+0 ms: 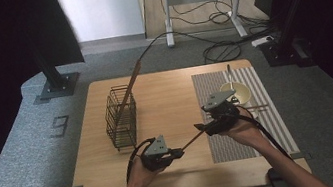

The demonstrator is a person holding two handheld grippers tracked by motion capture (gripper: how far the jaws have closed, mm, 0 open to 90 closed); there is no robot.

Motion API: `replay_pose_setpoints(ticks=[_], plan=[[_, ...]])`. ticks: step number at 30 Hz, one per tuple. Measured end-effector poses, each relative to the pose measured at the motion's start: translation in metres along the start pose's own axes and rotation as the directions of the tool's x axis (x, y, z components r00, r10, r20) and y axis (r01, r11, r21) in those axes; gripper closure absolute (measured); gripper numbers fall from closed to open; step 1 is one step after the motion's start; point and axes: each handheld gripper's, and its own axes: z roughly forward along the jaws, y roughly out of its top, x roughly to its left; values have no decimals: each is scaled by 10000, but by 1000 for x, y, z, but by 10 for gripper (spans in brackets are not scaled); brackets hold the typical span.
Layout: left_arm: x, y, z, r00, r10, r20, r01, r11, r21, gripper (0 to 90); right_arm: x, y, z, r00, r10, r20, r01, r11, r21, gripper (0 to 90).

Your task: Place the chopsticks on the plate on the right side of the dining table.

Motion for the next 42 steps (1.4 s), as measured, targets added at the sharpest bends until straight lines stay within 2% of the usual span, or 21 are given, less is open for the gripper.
replay_pose_setpoints(ticks=[8,13,16,21,24,28,31,34,36,38,42], plan=[[-1,0,1,9999,117,46,-117,9999,51,852,-14,-25,1,9978,526,411,-532,9985,134,303],[-4,1,6,9993,328,187,-335,9988,370,852,-17,-38,7,9964,695,485,-714,9967,387,304],[-5,2,7,9988,411,260,-426,9973,600,853,-18,-41,9,9966,762,311,-777,9957,511,295],[-4,2,8,9985,382,380,-414,9951,894,854,-15,-40,4,9975,659,-238,-650,9972,359,256],[-5,2,9,9980,447,443,-495,9924,1130,854,-10,-41,3,9970,451,-635,-420,9979,491,233],[-5,1,12,9973,501,534,-573,9880,1432,854,0,-43,6,9902,227,-1375,-134,9976,686,215],[-5,1,13,9973,461,579,-544,9868,1523,854,8,-44,11,9838,-227,-1779,395,9951,911,229],[-5,1,14,9972,414,628,-511,9855,1620,854,18,-45,17,9747,-663,-2133,937,9882,1209,294],[-5,1,14,9969,393,675,-501,9845,1678,854,24,-46,21,9669,-1054,-2325,1405,9802,1398,365],[-6,1,17,9965,464,694,-588,9804,1882,853,31,-47,26,9585,-1480,-2438,1896,9692,1572,433],[-7,1,19,9951,434,893,-605,9780,1998,853,38,-48,31,9475,-1876,-2589,2356,9570,1690,554]])
